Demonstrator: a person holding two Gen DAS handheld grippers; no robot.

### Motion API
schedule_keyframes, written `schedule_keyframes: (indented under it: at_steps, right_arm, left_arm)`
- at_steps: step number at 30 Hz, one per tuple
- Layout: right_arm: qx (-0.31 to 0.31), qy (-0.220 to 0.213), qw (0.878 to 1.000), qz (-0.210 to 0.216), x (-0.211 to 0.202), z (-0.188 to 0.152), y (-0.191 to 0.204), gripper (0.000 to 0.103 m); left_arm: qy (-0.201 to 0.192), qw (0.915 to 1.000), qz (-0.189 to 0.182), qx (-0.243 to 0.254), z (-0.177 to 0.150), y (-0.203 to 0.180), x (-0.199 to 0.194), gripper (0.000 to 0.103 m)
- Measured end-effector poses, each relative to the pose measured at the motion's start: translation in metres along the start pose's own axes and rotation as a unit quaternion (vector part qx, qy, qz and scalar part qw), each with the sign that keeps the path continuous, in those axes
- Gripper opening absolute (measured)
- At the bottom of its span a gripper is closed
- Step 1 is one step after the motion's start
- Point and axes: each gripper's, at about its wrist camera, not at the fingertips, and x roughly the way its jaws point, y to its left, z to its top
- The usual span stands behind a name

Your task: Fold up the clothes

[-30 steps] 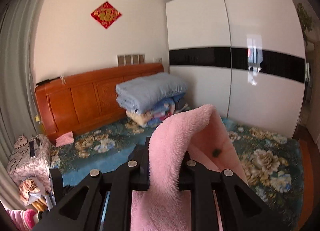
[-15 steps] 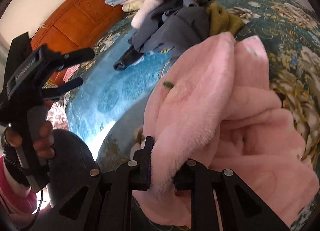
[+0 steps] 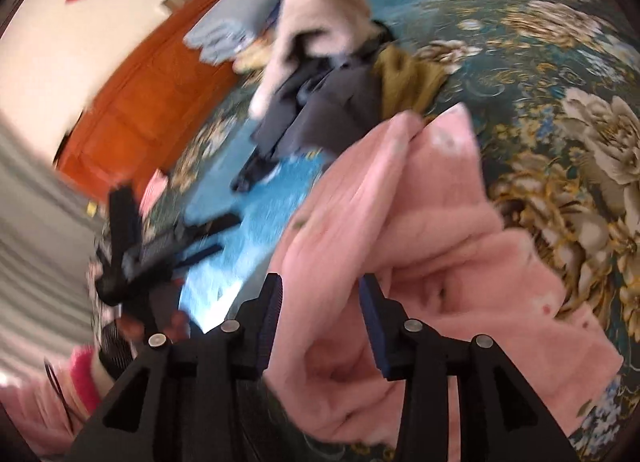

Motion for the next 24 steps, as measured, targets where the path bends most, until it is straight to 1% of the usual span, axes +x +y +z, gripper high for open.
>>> schedule_keyframes:
  at_steps: [3, 6, 7, 8, 9, 11, 13, 14, 15, 16, 19, 20, 22, 24]
  right_arm:
    - [0.035, -0.004, 0.999, -0.001, 0.018, 0.023, -0.009, 0.041]
    - [0.069, -0.009, 0.998, -0.002, 0.036, 0.045, -0.018, 0.041]
    - [0.081, -0.01, 0.997, -0.002, 0.042, 0.053, -0.021, 0.033]
    - [0.092, -0.012, 0.996, -0.002, 0.048, 0.061, -0.024, 0.007]
    - [0.104, -0.013, 0.995, -0.002, 0.054, 0.068, -0.027, 0.004]
    - [0.127, -0.016, 0.992, -0.003, 0.066, 0.083, -0.033, 0.004]
    - [0.065, -0.025, 0.998, 0.009, 0.058, 0.086, -0.006, 0.004]
    - [0.027, -0.03, 0.999, 0.019, 0.053, 0.086, 0.011, 0.004]
    - [-0.011, -0.025, 0.999, 0.033, 0.049, 0.081, 0.029, 0.004]
    - [-0.049, -0.018, 0.998, 0.047, 0.046, 0.075, 0.047, 0.004]
    - [-0.134, 0.024, 0.987, 0.081, 0.05, 0.043, 0.087, 0.004]
    - [-0.147, 0.041, 0.984, 0.094, 0.054, 0.03, 0.095, 0.004]
    - [-0.152, 0.075, 0.978, 0.12, 0.063, 0.004, 0.103, 0.004]
    - [-0.153, 0.107, 0.972, 0.141, 0.07, -0.023, 0.104, 0.004]
  left_arm:
    - [0.003, 1.0, -0.005, -0.008, 0.001, 0.005, 0.003, 0.103]
    - [0.005, 0.9995, -0.011, -0.03, 0.003, 0.016, 0.003, 0.103]
    - [0.005, 0.999, -0.015, -0.041, 0.003, 0.021, 0.003, 0.103]
    - [0.006, 0.9984, -0.021, -0.052, 0.005, 0.026, 0.002, 0.103]
    - [0.007, 0.9975, -0.029, -0.064, 0.006, 0.031, 0.001, 0.103]
    - [0.016, 0.9952, -0.039, -0.088, 0.007, 0.04, 0.001, 0.103]
    - [0.028, 0.9919, -0.05, -0.113, 0.008, 0.049, 0.001, 0.103]
    - [0.031, 0.9895, -0.066, -0.125, 0.008, 0.053, 0.0, 0.103]
    - [0.033, 0.9878, -0.078, -0.13, 0.009, 0.055, -0.003, 0.103]
    - [0.035, 0.9864, -0.088, -0.135, 0.009, 0.056, -0.006, 0.103]
    - [0.04, 0.9894, -0.095, -0.103, 0.015, 0.049, -0.018, 0.103]
    - [0.042, 0.9903, -0.097, -0.091, 0.017, 0.046, -0.023, 0.103]
    - [0.046, 0.9916, -0.1, -0.067, 0.02, 0.041, -0.032, 0.103]
    - [0.064, 0.9919, -0.106, -0.026, 0.019, 0.025, -0.034, 0.103]
